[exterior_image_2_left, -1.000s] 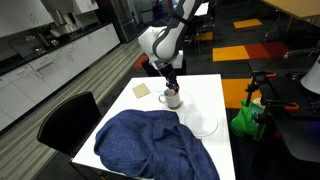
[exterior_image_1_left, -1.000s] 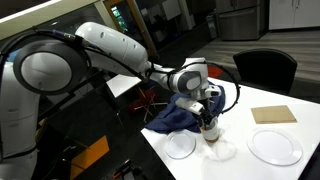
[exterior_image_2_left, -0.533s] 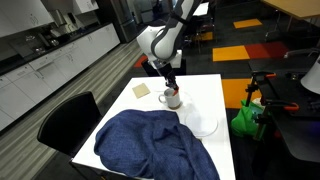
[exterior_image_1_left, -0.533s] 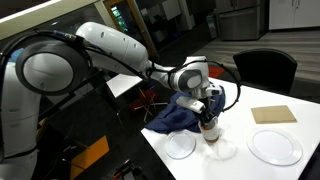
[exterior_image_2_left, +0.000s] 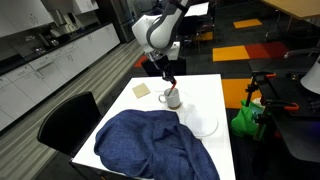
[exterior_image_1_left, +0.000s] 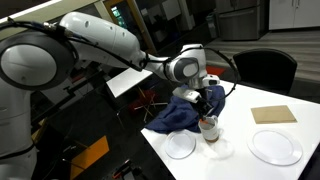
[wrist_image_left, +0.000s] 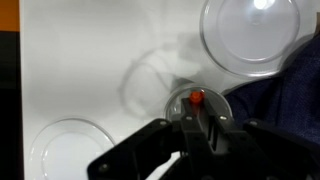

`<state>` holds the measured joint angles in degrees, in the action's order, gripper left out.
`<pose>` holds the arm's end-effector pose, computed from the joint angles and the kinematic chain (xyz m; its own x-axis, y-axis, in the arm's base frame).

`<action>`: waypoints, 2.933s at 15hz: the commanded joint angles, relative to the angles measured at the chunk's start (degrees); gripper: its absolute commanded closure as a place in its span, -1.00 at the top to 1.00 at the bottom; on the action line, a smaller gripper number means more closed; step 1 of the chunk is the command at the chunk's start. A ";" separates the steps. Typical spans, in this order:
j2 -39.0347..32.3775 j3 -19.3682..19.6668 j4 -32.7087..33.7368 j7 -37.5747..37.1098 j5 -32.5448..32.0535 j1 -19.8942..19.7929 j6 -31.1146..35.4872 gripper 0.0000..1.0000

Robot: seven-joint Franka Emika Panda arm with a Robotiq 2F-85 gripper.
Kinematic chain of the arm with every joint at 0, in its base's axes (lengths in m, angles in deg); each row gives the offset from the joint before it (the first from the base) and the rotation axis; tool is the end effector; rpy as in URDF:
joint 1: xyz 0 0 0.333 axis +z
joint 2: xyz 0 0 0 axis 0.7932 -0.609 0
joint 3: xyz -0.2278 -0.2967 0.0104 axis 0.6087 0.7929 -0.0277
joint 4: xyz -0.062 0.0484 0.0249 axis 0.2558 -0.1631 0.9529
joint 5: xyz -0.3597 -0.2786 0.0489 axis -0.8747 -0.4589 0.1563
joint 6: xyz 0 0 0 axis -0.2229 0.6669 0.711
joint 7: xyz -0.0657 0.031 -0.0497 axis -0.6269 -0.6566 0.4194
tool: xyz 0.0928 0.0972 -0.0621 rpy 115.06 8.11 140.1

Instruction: Remove the marker from the mug cup and place it on the table

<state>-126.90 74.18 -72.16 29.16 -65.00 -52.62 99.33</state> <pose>0.7189 -0.0304 0.1417 0.9724 0.0187 -0.2324 0.0406 -0.9951 0.0899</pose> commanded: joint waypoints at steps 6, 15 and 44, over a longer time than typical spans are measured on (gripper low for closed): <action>20.39 2.64 -13.37 -11.83 -1.74 2.40 -1.27 -0.94; 20.31 7.44 -11.40 -31.74 -0.46 -1.07 1.30 -0.94; 10.24 19.52 -17.22 -85.31 -6.87 7.84 22.70 -0.94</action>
<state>-117.44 93.12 -88.50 -51.61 -70.83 -45.49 123.89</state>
